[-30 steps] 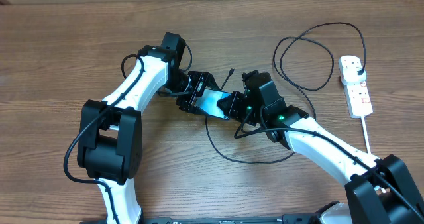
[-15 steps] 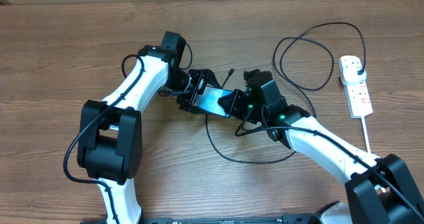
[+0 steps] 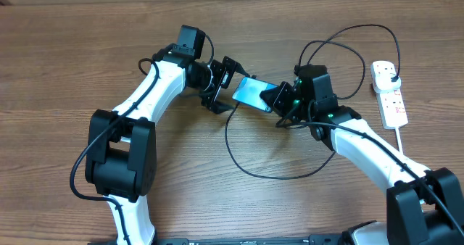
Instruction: Plug charger to phone and switch on socket
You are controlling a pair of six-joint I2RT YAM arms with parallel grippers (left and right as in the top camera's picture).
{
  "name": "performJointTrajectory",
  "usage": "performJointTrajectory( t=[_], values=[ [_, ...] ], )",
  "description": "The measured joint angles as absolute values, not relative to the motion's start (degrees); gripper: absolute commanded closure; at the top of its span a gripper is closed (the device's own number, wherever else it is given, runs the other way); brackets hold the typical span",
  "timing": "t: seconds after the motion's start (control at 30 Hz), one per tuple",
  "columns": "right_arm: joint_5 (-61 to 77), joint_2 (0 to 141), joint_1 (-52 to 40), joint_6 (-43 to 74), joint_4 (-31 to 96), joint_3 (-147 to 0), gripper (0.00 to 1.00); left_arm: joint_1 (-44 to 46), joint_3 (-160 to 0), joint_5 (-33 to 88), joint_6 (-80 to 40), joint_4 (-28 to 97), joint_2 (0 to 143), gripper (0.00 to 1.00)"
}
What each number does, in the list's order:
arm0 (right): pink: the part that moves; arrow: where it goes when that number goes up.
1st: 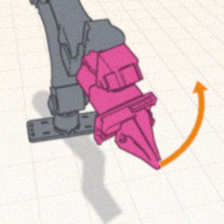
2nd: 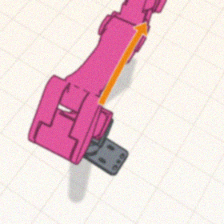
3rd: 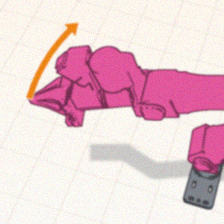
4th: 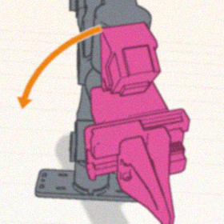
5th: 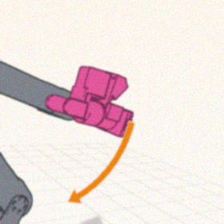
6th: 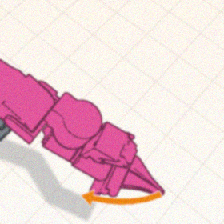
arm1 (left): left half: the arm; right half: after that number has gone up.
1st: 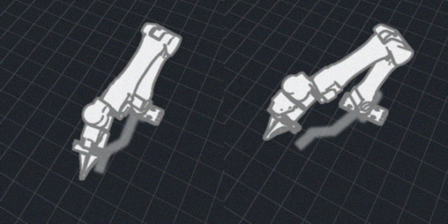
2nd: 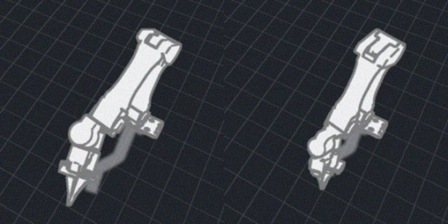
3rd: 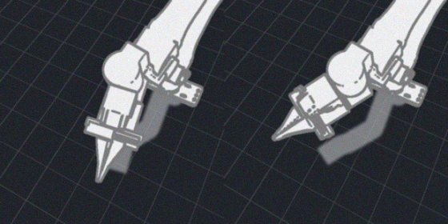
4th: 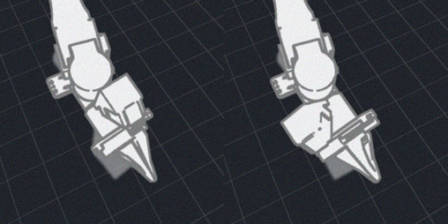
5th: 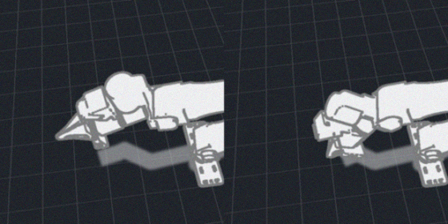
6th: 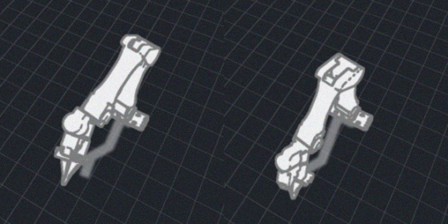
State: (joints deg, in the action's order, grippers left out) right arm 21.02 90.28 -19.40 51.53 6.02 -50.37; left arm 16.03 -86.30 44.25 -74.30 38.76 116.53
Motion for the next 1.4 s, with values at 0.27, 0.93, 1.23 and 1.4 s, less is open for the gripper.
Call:
performJointTrajectory(
  t=[0.27, 0.93, 1.23, 1.4],
  values=[
    [21.54, 90.28, -15.75, 59.33, 12.19, -58.5, 0.96, 16.03, -86.41, 51.44, -67.75, 22.61, 116.53, 0.25],
    [18.15, 81.65, -11.0, 60.36, 24.77, -74.02, 0.97, 13.06, -86.5, 72.05, -80.95, -33.36, 116.92, 0.0],
    [17.56, 68.18, -8.25, 57.49, 24.95, -70.46, 0.97, 10.98, -86.76, 73.84, -96.82, -52.53, 116.9, 0.0],
    [17.61, 62.74, -8.25, 61.93, 8.58, -57.23, 0.96, 11.16, -86.76, 74.76, -98.98, -52.23, 116.9, 0.0]
  ],
)
